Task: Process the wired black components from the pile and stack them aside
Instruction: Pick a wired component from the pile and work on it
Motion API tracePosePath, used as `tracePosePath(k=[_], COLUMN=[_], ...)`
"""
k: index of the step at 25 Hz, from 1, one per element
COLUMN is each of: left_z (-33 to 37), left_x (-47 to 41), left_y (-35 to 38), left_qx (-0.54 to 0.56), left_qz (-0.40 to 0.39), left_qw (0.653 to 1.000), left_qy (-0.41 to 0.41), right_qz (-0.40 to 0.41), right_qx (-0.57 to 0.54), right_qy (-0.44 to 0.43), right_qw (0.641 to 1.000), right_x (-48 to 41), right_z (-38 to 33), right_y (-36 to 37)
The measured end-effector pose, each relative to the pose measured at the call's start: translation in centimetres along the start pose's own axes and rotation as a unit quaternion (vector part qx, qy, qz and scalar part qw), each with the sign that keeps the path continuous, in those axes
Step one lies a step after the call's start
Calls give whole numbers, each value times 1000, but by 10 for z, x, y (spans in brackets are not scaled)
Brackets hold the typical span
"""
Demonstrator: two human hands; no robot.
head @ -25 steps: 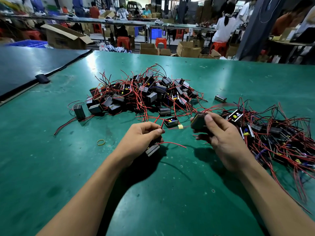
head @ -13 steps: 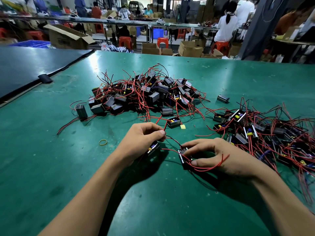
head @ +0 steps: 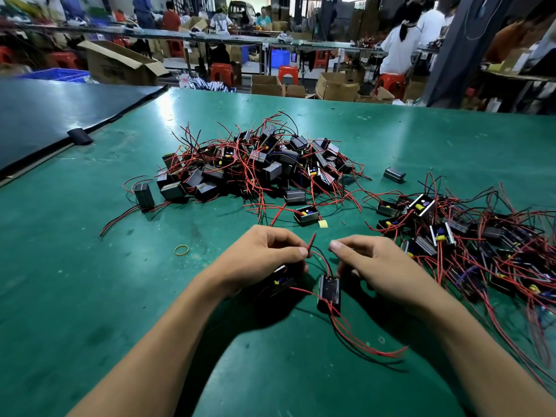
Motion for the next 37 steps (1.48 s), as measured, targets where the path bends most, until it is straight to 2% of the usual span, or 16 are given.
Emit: tracePosePath(k=[1, 3, 6, 11, 17, 21, 29, 33, 37], left_z=[0, 0, -1, -6, -8, -7, -5, -4, -3], left_x=[1, 2, 0, -5, -6, -5, -5, -6, -8], left_y=[2, 3, 3, 3, 3, 7, 4, 3, 1], left_qx=[6, 15, 29, 54, -114, -157, -129, -91, 8], left_qz=[-14, -20, 15, 55, 119, 143, 174, 189, 181], left_qw=[1000, 1000, 999, 997, 983, 968, 965, 969, 978], left_qy=[-7, -9, 2, -3, 83, 131, 147, 132, 103], right_qz=[26, 27, 13, 71, 118, 132, 202, 189, 135], right_qx=[30, 36, -18, -83, 21, 82, 34, -7, -117], right_qy=[0, -13, -29, -13, -53, -47, -4, -24, -8], right_qw=[999, 999, 999, 994, 991, 987, 979, 982, 984], right_x=[-2, -4, -4, -1, 1, -3, -4, -3, -5], right_z=[-1, -3, -4, -3, -8, -10, -1, -2, 2], right_y=[5, 12, 13, 10, 14, 20, 10, 5, 2])
Point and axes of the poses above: each hand's wrist, its own x-axis away from the middle knuckle, its own y-axis out of the palm, z = x × y, the point moved 2 cm from there along -x, towards the middle knuckle, and after that the axes turned 8 degrees about x, right-handed, at the moved point
